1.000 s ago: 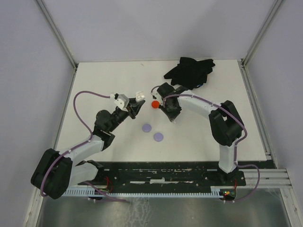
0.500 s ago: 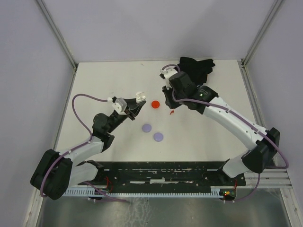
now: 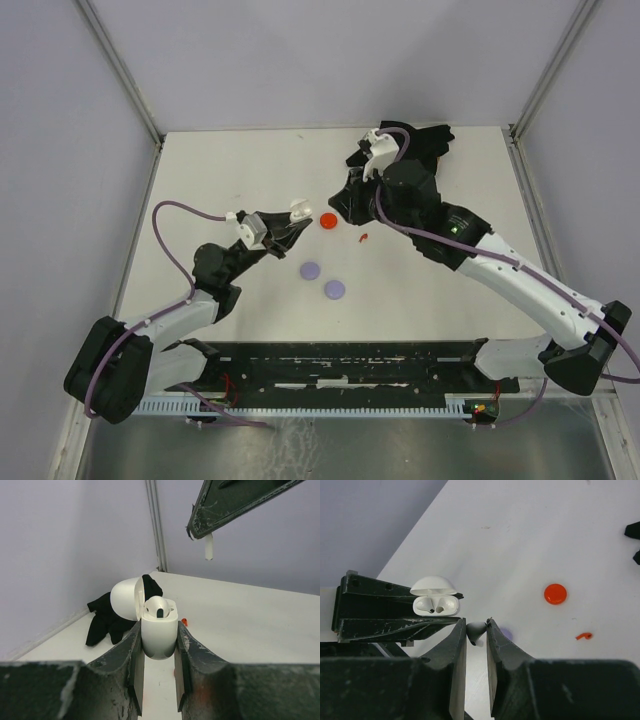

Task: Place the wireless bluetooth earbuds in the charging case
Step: Place the earbud in the charging case.

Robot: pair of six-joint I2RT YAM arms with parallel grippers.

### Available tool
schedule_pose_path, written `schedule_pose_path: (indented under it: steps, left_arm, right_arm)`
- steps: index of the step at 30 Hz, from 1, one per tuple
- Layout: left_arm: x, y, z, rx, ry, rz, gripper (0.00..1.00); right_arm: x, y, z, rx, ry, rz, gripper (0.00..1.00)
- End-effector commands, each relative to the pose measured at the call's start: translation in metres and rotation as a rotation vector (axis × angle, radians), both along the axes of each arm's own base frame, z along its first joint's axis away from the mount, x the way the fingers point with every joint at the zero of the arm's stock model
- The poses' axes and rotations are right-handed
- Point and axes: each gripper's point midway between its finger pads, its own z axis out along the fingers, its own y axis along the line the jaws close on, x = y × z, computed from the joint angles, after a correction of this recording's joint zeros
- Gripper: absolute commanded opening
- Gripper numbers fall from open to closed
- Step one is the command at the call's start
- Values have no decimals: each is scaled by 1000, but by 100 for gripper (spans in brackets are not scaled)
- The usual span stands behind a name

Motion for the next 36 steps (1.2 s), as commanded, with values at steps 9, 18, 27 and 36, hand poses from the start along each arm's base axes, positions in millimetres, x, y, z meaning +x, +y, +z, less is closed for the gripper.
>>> schedule_pose_path:
  steps: [9, 18, 27, 36]
  left_arm:
    - [-19, -4, 27, -39, -100, -71, 3]
    - [-20, -4, 29, -46, -99, -77, 3]
    - [-20, -3, 30, -52, -100, -76, 3]
    - [-19, -1, 31, -64, -96, -61, 3]
  right_arm:
    - [-12, 45, 37, 251, -82, 86, 18]
    - [-11, 59, 22, 240, -60, 108, 18]
    - [-10, 67, 6, 229, -30, 118, 18]
    - [-12, 68, -5, 222, 0, 116, 20]
